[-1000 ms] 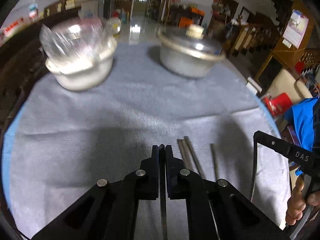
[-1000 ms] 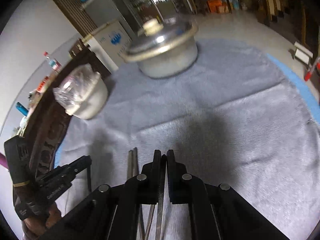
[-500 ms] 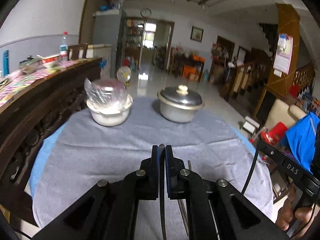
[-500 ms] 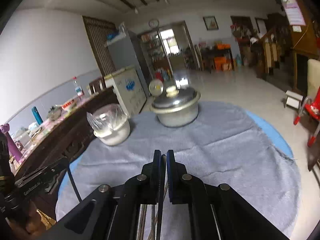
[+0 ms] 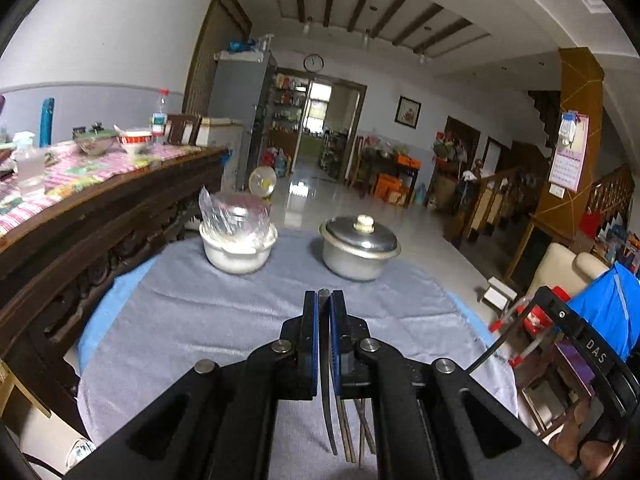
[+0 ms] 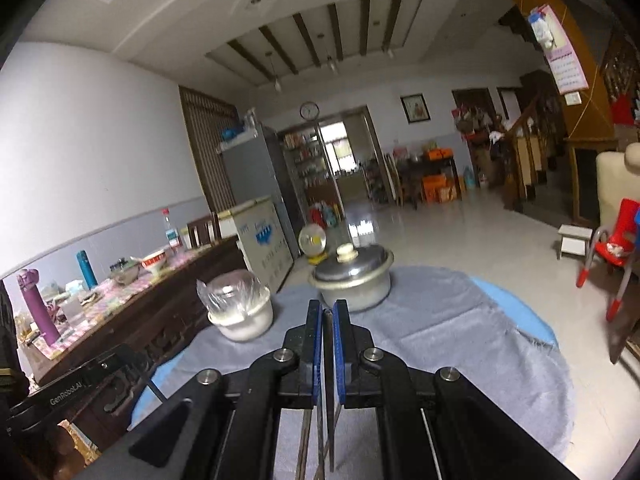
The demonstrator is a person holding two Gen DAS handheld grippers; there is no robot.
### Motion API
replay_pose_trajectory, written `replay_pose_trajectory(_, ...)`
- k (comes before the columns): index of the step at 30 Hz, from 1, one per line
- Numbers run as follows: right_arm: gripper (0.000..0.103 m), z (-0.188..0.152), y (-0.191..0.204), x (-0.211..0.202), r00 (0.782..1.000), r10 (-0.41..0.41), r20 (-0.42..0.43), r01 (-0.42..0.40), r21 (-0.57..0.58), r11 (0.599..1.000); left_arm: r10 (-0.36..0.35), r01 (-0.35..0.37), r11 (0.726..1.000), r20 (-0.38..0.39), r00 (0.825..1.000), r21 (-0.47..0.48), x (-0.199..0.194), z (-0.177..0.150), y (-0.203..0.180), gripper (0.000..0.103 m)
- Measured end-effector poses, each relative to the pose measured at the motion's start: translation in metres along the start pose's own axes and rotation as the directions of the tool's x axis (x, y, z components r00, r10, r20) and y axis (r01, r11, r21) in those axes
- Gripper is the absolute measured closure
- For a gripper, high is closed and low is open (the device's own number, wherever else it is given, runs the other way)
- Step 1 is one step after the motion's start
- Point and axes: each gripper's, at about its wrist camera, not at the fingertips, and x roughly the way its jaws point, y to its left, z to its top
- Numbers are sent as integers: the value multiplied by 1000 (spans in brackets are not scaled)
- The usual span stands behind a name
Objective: Organize utensils
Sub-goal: 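Lift the held chopsticks with both tools and carry them above the cup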
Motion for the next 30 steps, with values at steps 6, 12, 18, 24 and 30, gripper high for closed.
replay_pose_trajectory(6, 97, 16, 8, -32, 997, 43, 66, -43, -3, 999, -34, 35, 999, 57, 998, -13, -23, 13, -7, 97)
replay_pose_trajectory(12, 97, 34, 18, -72, 985, 97, 142, -96, -13, 995, -95, 98, 995, 111, 989, -19, -55, 24, -15, 97)
replay_pose_trajectory(18, 97, 41, 31, -103, 976, 145, 164, -140, -42, 989, -154, 158, 987, 132, 979, -17, -80, 27, -19, 97)
replay_pose_trajectory(24, 97, 30, 37, -117, 977, 161, 137, -155, -54, 986, -188, 190, 982, 96, 977, -16, -86, 20, -26, 97)
replay_pose_trajectory(30, 97, 15, 33, -114, 985, 160, 67, -157, -45, 987, -180, 180, 984, 39, 983, 4, -81, 7, -34, 97)
